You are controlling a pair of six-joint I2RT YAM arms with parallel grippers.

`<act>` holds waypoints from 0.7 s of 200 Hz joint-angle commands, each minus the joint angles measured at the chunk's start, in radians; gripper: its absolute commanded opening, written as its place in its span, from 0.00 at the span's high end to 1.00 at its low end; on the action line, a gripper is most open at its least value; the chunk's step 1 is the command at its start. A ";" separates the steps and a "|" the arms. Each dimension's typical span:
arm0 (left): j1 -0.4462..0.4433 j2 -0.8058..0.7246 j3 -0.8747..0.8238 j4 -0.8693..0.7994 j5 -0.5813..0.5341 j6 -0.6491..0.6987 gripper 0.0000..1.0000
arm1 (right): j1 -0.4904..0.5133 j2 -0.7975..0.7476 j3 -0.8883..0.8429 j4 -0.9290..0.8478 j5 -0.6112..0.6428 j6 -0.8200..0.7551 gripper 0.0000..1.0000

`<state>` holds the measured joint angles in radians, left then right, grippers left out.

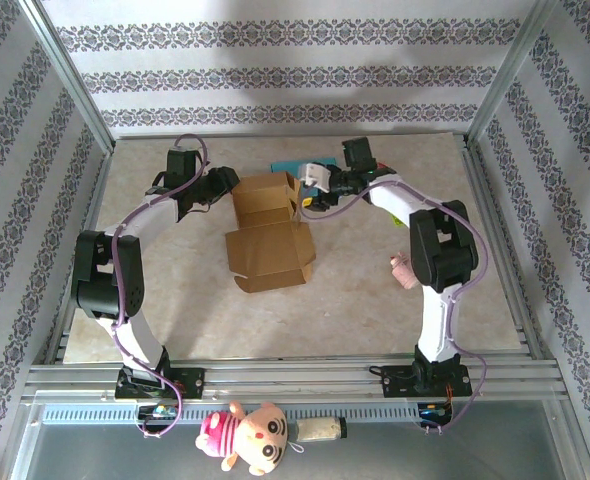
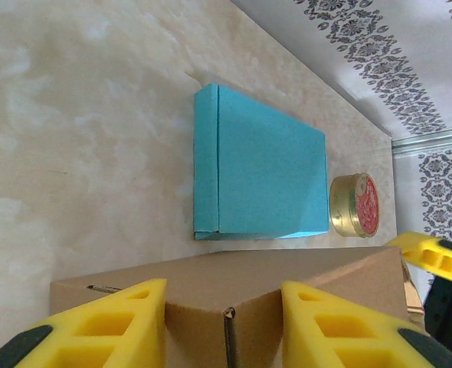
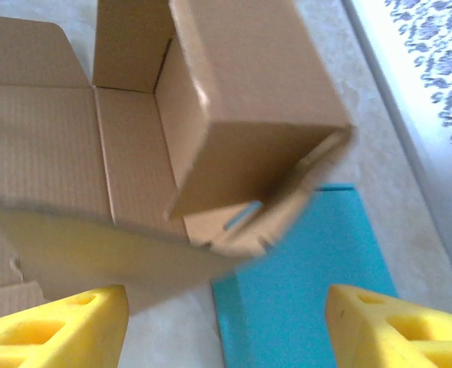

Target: Fold the paper box

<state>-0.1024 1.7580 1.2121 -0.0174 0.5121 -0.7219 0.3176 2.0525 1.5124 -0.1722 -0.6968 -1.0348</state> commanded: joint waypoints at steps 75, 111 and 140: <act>-0.035 -0.017 -0.030 0.009 0.001 0.007 0.63 | 0.064 0.058 0.071 0.043 0.160 0.282 0.41; -0.043 -0.022 -0.035 0.017 0.014 -0.002 0.63 | 0.079 0.078 0.095 0.065 0.168 0.391 0.40; -0.044 -0.034 -0.041 0.017 0.014 0.000 0.63 | 0.096 0.108 0.126 0.057 0.192 0.429 0.43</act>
<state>-0.1246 1.7531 1.1984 0.0013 0.5117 -0.7235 0.3897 2.1254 1.5883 -0.1493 -0.5308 -0.6876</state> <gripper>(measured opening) 0.368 0.581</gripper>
